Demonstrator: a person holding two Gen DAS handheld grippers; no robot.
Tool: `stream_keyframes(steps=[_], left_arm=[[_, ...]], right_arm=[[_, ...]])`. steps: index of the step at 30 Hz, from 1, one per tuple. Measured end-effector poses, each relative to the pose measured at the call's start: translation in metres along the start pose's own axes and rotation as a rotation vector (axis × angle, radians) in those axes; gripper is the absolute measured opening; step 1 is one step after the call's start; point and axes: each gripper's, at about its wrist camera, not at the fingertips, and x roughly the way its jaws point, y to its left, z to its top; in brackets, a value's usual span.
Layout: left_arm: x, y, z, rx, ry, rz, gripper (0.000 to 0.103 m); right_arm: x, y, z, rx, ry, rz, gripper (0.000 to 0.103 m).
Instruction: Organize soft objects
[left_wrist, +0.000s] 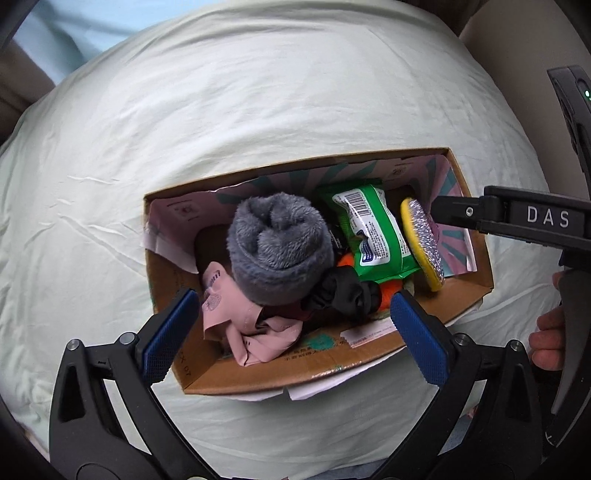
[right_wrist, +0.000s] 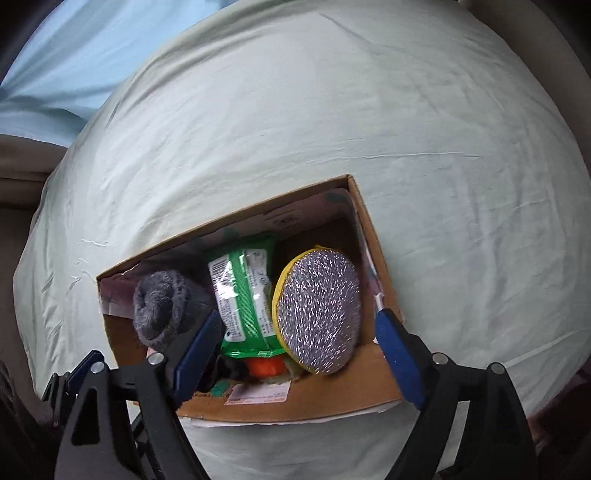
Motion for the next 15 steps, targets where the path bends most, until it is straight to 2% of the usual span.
stream_keyframes(steps=[6,12,15], left_arm=[[-0.021,0.012,-0.003,-0.052,-0.029,-0.010,0.103],[-0.067,0.022,-0.008,-0.081,-0.117,-0.007,0.103],[-0.090,0.028,-0.014,-0.107,-0.156,-0.029,0.103]], right_arm=[[-0.021,0.005,-0.010,-0.050,-0.041,-0.021,0.082],[-0.056,0.020,-0.027,-0.094,-0.108,-0.017,0.082],[-0.081,0.031,-0.038,-0.156,-0.165,-0.052,0.082]])
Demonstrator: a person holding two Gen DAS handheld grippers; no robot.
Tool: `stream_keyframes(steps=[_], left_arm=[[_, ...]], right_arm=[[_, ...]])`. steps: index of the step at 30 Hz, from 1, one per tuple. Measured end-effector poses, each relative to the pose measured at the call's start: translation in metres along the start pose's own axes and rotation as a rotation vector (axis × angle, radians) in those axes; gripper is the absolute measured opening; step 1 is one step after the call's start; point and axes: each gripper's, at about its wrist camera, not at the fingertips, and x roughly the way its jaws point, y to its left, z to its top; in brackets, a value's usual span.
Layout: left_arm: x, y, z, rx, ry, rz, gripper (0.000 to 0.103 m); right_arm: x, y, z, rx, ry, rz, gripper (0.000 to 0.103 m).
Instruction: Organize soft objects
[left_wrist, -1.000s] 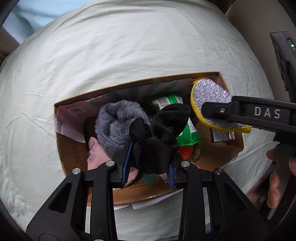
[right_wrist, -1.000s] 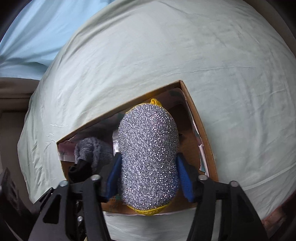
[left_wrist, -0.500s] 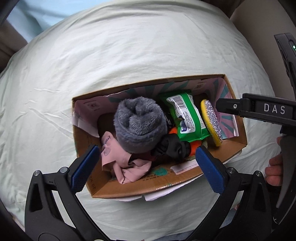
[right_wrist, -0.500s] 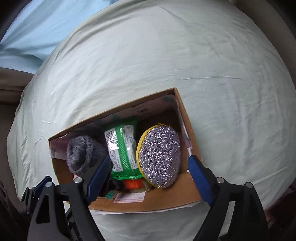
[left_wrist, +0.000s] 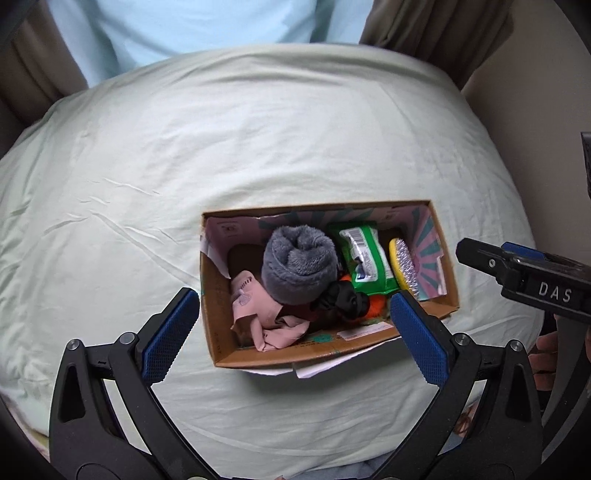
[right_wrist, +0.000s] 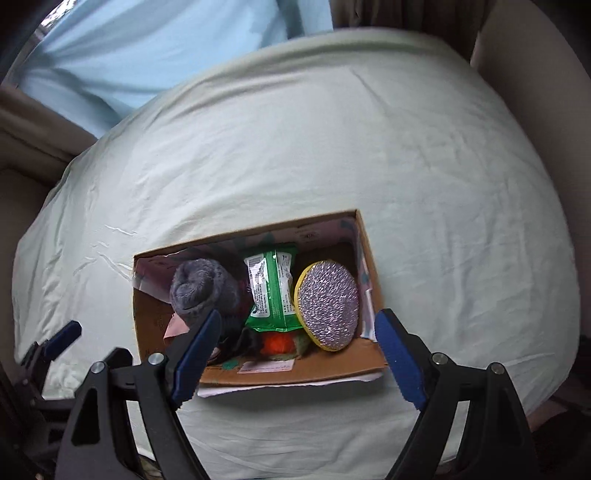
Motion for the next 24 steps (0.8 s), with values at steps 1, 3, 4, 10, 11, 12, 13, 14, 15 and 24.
stream_keyframes(steps=[1,3,4,10,11,12,13,14,15,24], left_arm=[[-0.009,0.002,0.000,-0.010,-0.018,-0.008,0.103],[-0.032,0.005,0.002,-0.026,-0.063,-0.014,0.103],[-0.047,0.005,0.004,-0.031,-0.094,-0.017,0.103],[-0.145,-0.005,0.013,-0.064,-0.320,-0.006,0.103],[-0.165,-0.010,0.013,-0.069,-0.366,0.001,0.103],[-0.180,-0.014,0.013,-0.071,-0.399,0.013,0.103],[-0.195,-0.019,0.012,-0.071,-0.435,0.029,0.103],[-0.211,-0.026,0.009,-0.070,-0.479,0.048,0.103],[-0.223,-0.031,0.007,-0.068,-0.509,0.059,0.103],[-0.292,-0.085,-0.017,-0.048,-0.690,0.097,0.103]], right_arm=[[-0.010,0.003,-0.001,-0.022,-0.017,-0.010,0.082],[-0.033,0.008,-0.002,-0.059,-0.063,-0.015,0.082],[-0.047,0.009,-0.002,-0.072,-0.094,-0.011,0.082],[-0.145,0.013,-0.008,-0.141,-0.318,-0.050,0.083],[-0.162,0.013,-0.010,-0.149,-0.354,-0.047,0.083],[-0.177,0.012,-0.012,-0.156,-0.385,-0.041,0.089],[-0.196,0.010,-0.015,-0.167,-0.419,-0.032,0.098],[-0.209,0.009,-0.017,-0.176,-0.444,-0.022,0.102],[-0.225,0.006,-0.020,-0.185,-0.480,-0.009,0.102],[-0.305,-0.022,-0.046,-0.205,-0.682,0.022,0.102]])
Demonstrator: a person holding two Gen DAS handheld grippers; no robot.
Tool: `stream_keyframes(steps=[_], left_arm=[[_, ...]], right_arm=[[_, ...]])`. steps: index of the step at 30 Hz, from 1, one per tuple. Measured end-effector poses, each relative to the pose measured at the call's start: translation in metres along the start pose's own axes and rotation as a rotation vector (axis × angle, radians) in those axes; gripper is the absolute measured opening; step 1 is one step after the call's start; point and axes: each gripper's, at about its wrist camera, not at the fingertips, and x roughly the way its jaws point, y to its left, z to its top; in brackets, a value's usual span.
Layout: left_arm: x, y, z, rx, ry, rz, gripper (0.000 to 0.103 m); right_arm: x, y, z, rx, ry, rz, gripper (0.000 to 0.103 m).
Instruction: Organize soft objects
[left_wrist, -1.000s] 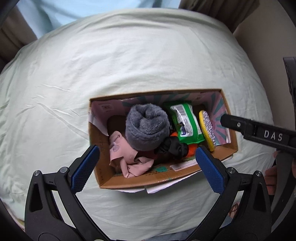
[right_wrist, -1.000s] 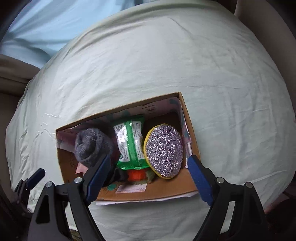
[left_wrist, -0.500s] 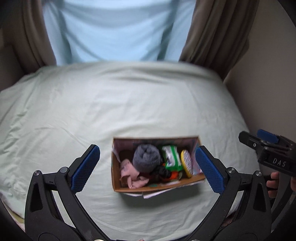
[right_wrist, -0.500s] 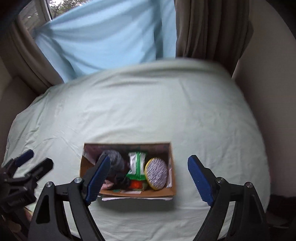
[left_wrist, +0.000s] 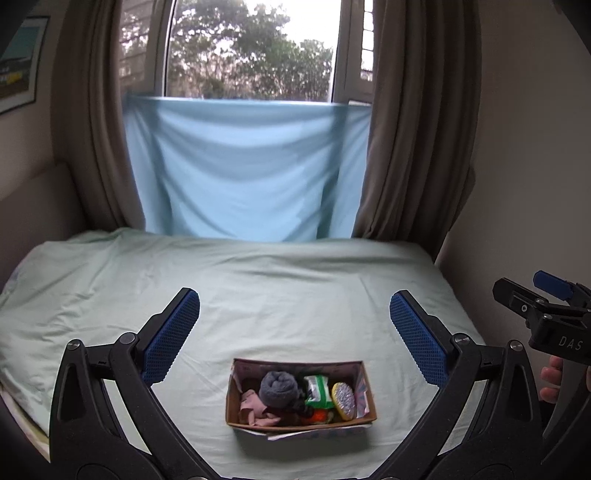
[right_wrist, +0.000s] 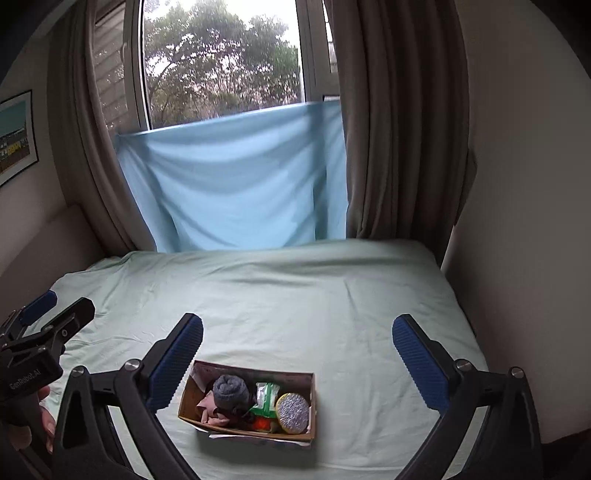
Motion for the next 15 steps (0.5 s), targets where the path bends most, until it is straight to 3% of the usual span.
stream_keyframes(steps=[8,15], left_arm=[[-0.023,-0.033,-0.004,0.044,-0.043,0.034,0.103],[-0.025,-0.056,-0.011,0.074,-0.043,0.031,0.103]], right_arm=[[-0.027,-0.021,-0.006,-0.017,-0.069,-0.016,0.102],[-0.033,-0.038,-0.008,-0.016,-0.075,-0.016,0.102]])
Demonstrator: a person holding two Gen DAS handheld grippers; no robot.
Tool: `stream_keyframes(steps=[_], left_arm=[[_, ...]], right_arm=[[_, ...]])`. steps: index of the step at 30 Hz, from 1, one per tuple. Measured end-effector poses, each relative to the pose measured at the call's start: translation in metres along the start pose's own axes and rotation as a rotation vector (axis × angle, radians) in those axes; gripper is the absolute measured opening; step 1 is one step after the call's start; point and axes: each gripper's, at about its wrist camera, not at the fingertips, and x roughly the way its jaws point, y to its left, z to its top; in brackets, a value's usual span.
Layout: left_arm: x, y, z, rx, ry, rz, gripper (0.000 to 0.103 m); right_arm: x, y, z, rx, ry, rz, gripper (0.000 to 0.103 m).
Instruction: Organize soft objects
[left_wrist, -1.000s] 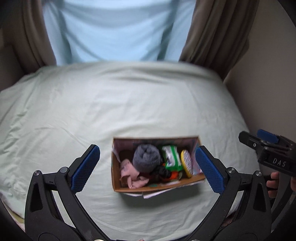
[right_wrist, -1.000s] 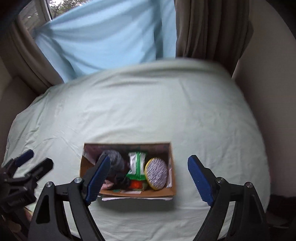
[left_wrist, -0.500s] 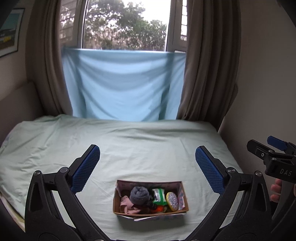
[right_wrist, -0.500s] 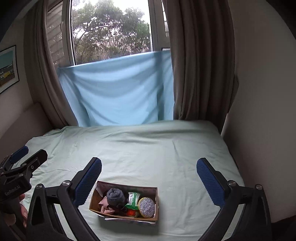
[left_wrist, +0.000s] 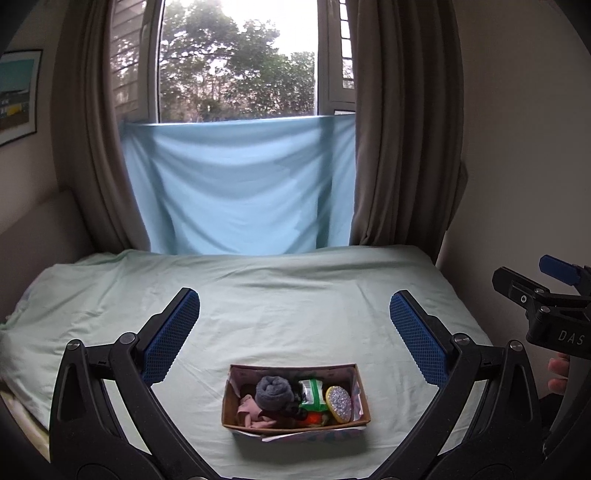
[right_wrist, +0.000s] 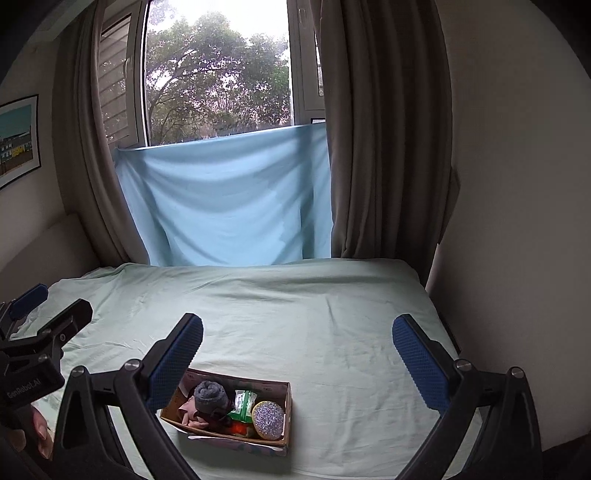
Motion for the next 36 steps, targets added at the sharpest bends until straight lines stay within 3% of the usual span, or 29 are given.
stream_keyframes(steps=[36], left_arm=[[-0.0075,0.0031,-0.0065,0.000,0.009,0.002,0.103]], right_arm=[[-0.0057,-0.0016,-0.0017,0.018,-0.005,-0.010,0.102]])
